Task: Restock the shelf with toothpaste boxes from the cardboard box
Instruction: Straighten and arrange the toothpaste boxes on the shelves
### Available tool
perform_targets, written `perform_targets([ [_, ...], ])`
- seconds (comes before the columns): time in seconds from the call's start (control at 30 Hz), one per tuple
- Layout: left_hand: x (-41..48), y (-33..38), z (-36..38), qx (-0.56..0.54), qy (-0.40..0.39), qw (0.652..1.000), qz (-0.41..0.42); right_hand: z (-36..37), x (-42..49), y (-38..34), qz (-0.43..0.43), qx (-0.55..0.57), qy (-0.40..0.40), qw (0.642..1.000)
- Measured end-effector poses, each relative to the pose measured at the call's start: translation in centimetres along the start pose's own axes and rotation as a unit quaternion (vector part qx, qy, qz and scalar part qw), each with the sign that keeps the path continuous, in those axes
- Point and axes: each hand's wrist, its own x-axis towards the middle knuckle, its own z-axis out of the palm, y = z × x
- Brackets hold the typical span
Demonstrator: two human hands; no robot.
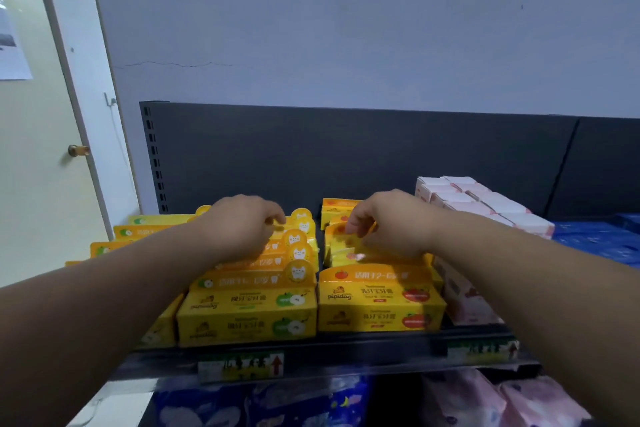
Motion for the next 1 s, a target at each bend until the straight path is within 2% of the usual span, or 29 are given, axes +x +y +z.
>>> perform_targets([
  [0.1, -0.6, 3.6, -0.1, -0.065, 0.052, 0.995, 0.057, -0.1, -1.2, 1.0, 0.017, -0.040, -0.003, 0.999],
  [0.23, -1.2, 7.9, 1.0, 0.005, -0.020, 0.992, 0.122, 0.5, -1.8, 1.6, 0.027, -0.095, -0.038, 0.994],
  [0.3, -1.3, 8.6, 1.5, 0.024, -0.036, 0.993, 0.110, 0.6, -1.7, 1.5, 0.023, -0.119, -0.068, 0.990],
  [0.4, -1.9, 9.2, 1.9, 0.012, -0.019, 0.996, 0.088, 0.8, -1.4, 1.2, 0.006, -0.132, -0.080, 0.988],
  [0.67, -2.9, 9.3, 1.7, -0.087, 0.065, 0.993, 0.041, 1.1, -0.9, 2.1, -0.021, -0.020, -0.050, 0.998],
  [0.83, -2.3, 9.6, 1.3, -0.085, 0.007, 0.996, 0.036, 1.2, -0.9, 1.9, -0.021, 0.025, -0.040, 0.999],
  [1.0, -1.4, 10.0, 0.9, -0.058, -0.018, 0.997, 0.044, -0.6, -0.6, 1.5, 0.019, -0.096, -0.029, 0.995],
])
